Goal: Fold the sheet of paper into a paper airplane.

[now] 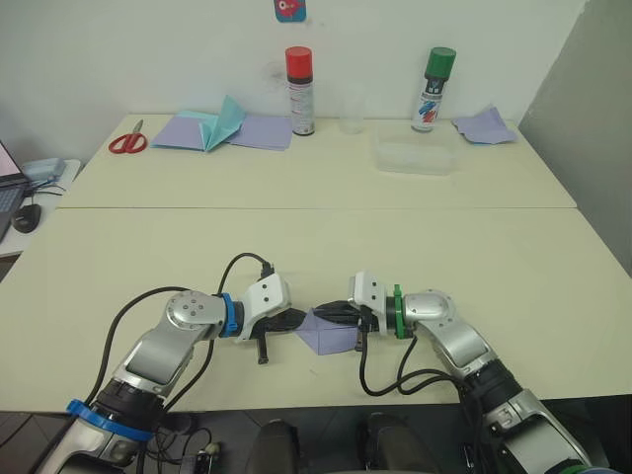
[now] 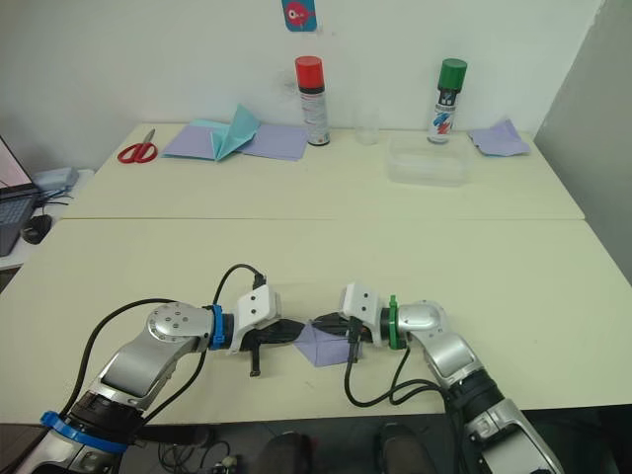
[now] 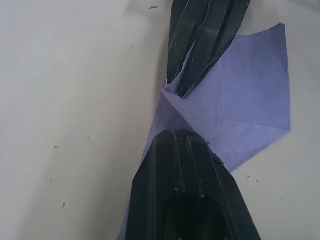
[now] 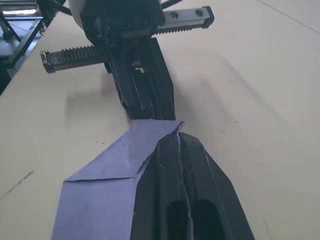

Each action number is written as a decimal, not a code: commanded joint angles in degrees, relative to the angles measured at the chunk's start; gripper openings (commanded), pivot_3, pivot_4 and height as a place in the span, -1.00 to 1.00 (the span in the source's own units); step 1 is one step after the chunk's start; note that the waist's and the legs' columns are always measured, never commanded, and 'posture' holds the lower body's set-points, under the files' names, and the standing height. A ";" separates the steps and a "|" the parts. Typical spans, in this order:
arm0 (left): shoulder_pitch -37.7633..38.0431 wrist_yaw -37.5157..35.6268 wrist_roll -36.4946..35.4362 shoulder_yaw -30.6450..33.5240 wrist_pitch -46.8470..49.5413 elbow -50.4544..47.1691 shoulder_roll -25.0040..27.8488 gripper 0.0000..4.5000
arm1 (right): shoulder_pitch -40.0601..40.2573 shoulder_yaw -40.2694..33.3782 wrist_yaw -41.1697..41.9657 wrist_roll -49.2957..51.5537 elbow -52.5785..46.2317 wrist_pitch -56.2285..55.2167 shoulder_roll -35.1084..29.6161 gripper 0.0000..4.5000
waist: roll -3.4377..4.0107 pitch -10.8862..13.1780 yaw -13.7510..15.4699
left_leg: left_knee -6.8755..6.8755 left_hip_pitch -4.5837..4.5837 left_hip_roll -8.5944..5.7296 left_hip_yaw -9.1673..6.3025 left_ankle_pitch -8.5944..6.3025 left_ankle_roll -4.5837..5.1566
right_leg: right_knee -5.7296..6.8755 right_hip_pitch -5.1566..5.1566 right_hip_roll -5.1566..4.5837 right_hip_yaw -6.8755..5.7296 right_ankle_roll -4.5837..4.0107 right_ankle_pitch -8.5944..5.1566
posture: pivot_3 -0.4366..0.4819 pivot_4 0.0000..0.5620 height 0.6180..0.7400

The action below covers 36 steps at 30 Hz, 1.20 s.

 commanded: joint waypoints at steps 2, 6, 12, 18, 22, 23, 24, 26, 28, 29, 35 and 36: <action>1.81 1.43 3.39 -0.72 1.77 3.62 1.68 -1.00 | -0.26 0.77 -2.60 -4.36 1.36 -0.38 -0.71 -0.99 | 0.00 0.00 0.00 | -0.02 0.01 -0.01 0.00 0.00 0.00 | 0.00 0.00 0.00 0.00 0.00 0.00 | -0.05 -0.47 1.00; 1.95 1.94 3.37 0.16 1.19 3.51 2.30 -1.00 | -0.01 1.20 -3.79 -6.37 2.15 -1.12 -0.95 -0.99 | 0.00 0.00 0.00 | -0.04 0.00 -0.02 0.00 0.00 0.00 | -0.01 -0.02 -0.01 0.01 -0.01 -0.01 | -0.05 -0.47 1.00; 2.81 2.98 0.89 4.66 -1.52 1.41 3.09 -1.00 | -0.33 1.22 -4.63 -7.43 2.75 -1.55 -0.39 -0.99 | 0.00 0.00 -0.03 | -0.17 -0.03 -0.02 0.01 0.00 0.00 | -0.02 -0.17 -0.01 0.06 0.00 -0.01 | -0.05 -0.47 1.00; 3.29 2.79 -5.52 9.36 0.04 -6.95 1.25 -1.00 | -0.38 1.20 -4.97 -7.72 3.02 -1.73 -0.25 -0.99 | -0.05 0.03 0.01 | -0.27 -0.28 0.00 0.08 0.02 0.00 | 0.01 -0.47 0.05 -0.02 0.09 0.05 | -0.05 -0.47 1.00; 5.68 3.44 -6.37 7.36 1.93 -11.61 -0.39 -1.00 | -0.29 1.24 -5.16 -7.77 2.77 -1.31 -0.09 -0.99 | -0.06 0.03 -0.06 | -0.31 -0.30 -0.03 0.16 0.01 0.00 | -0.01 -0.46 0.04 0.01 0.27 0.15 | -0.05 -0.47 1.00; 6.06 3.60 -5.93 6.85 1.79 -11.78 -0.58 -1.00 | -0.32 1.25 -5.22 -7.80 2.81 -1.27 -0.03 -0.99 | -0.06 0.03 -0.09 | -0.33 -0.29 -0.06 0.15 0.01 0.00 | -0.02 -0.48 0.04 0.03 0.29 0.17 | -0.05 -0.47 1.00; 6.53 3.80 -5.16 5.98 1.65 -11.90 -0.64 -1.00 | -0.34 1.27 -5.28 -7.86 2.74 -1.16 0.02 -0.99 | -0.06 0.03 -0.11 | -0.34 -0.28 -0.06 0.15 0.01 0.00 | -0.02 -0.49 0.04 0.03 0.30 0.17 | -0.05 -0.47 1.00; 7.04 4.64 -3.52 4.59 1.48 -11.50 -0.78 -1.00 | -0.37 1.25 -5.39 -7.93 2.62 -0.93 0.10 -0.99 | -0.07 0.03 -0.07 | -0.34 -0.29 -0.06 0.15 0.01 0.00 | -0.02 -0.49 0.05 0.03 0.28 0.16 | -0.05 -0.47 1.00; 7.18 5.83 -0.98 2.92 1.31 -9.44 -0.93 -1.00 | -0.46 1.16 -5.50 -7.91 2.59 -0.71 0.16 -0.99 | -0.06 0.03 -0.01 | -0.35 -0.28 -0.04 0.09 0.01 0.00 | -0.01 -0.49 0.06 0.01 0.24 0.13 | -0.05 -0.47 1.00; 7.15 6.47 0.20 2.29 1.09 -8.13 -1.03 -1.00 | -0.49 1.15 -5.54 -7.92 2.53 -0.60 0.18 -0.99 | -0.06 0.03 0.00 | -0.36 -0.28 -0.04 0.07 0.01 0.00 | -0.01 -0.49 0.07 0.01 0.23 0.13 | -0.05 -0.47 1.00; 7.87 5.06 2.81 -0.56 0.41 -1.36 -0.27 -1.00 | -0.38 0.98 -5.56 -7.88 2.16 -0.11 -0.09 -0.99 | -0.07 -0.04 0.00 | -0.36 -0.21 -0.06 0.09 0.02 0.00 | -0.01 -0.44 0.06 0.03 0.02 0.01 | -0.05 -0.47 1.00; 8.26 4.31 3.04 -1.12 -0.04 -0.93 0.19 -1.00 | -0.29 0.84 -5.52 -7.69 1.89 0.17 -0.12 -0.99 | -0.07 -0.05 0.01 | -0.36 -0.18 -0.06 0.09 0.02 0.00 | -0.01 -0.43 0.05 0.03 0.02 0.01 | -0.05 -0.47 1.00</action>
